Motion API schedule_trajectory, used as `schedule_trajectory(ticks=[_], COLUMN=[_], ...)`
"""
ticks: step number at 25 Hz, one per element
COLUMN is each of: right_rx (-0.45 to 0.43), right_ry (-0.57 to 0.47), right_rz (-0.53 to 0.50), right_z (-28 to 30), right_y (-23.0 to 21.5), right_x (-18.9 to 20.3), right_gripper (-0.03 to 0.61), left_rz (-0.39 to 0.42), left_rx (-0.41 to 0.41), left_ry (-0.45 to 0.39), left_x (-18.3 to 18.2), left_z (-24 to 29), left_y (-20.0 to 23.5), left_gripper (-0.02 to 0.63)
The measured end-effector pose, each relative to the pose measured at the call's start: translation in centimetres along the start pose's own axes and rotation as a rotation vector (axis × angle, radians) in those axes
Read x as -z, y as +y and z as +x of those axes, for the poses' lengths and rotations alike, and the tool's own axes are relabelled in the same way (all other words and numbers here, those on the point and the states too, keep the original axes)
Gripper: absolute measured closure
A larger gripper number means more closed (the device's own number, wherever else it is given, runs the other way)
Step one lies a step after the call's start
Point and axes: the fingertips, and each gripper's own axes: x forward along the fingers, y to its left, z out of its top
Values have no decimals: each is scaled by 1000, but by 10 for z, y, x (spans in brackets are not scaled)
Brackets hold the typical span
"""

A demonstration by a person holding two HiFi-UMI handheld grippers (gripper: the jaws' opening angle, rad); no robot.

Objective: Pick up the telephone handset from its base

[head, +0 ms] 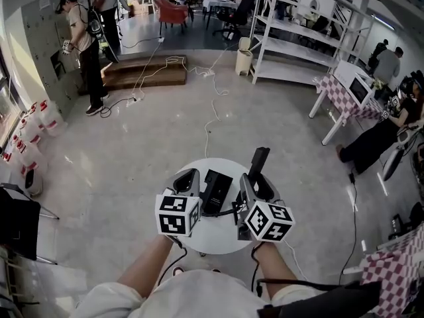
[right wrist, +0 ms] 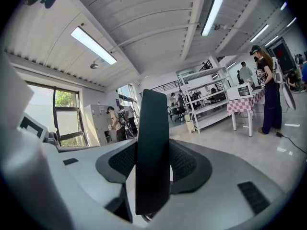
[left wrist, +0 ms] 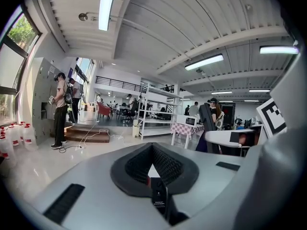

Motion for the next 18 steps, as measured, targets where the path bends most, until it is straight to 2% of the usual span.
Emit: schedule_trajectory(ticks=[18], right_rx=[23], right_ry=[19], right_rz=[-35], right_z=[-5], right_y=[4], right_x=[5], right_gripper=[360], left_rz=[-15], left_rx=[24], left_ry=[2], left_x=[6], left_z=[1], left_y=[-3], left_gripper=[606])
